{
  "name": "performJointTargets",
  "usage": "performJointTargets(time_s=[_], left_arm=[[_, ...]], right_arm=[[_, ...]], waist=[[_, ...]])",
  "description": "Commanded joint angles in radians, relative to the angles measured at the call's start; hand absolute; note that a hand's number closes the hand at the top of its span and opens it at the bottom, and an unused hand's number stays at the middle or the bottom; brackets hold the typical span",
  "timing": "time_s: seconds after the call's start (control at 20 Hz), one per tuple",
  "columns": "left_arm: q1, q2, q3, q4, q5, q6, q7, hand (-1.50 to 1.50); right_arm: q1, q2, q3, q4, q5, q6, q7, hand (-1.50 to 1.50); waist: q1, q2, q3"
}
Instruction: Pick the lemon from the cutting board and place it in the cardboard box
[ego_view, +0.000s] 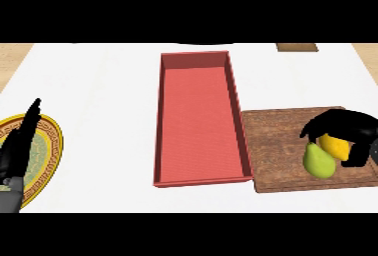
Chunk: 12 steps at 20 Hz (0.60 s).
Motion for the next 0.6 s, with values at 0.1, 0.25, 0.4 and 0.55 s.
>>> performJointTargets(time_s=[0.1,0.25,0.4,0.55], left_arm=[[-0.025,-0.020,0.023,0.018,-0.020,-0.006,0.006,0.00],[-0.075,0.002,0.013,0.024,-0.014,-0.037,0.028,0.00],[-0.091,-0.032,-0.024,0.017,-0.026,-0.033,0.012,0.00],[-0.123,-0.036,-0.034,-0.002,-0.045,-0.022,0.081,0.00]], right_arm=[[0.035,0.021,-0.083,-0.024,0.033,-0.091,-0.029,1.50],[-0.171,0.150,-0.106,0.161,0.028,-0.065,-0.020,1.50],[-0.314,0.180,-0.151,0.271,0.003,-0.030,-0.010,1.50],[-0.386,0.179,-0.206,0.351,-0.013,-0.090,-0.046,1.50]], waist=[[-0.007,0.004,0.006],[0.025,0.015,0.008],[0.078,0.036,0.010],[0.061,0.030,0.010]])
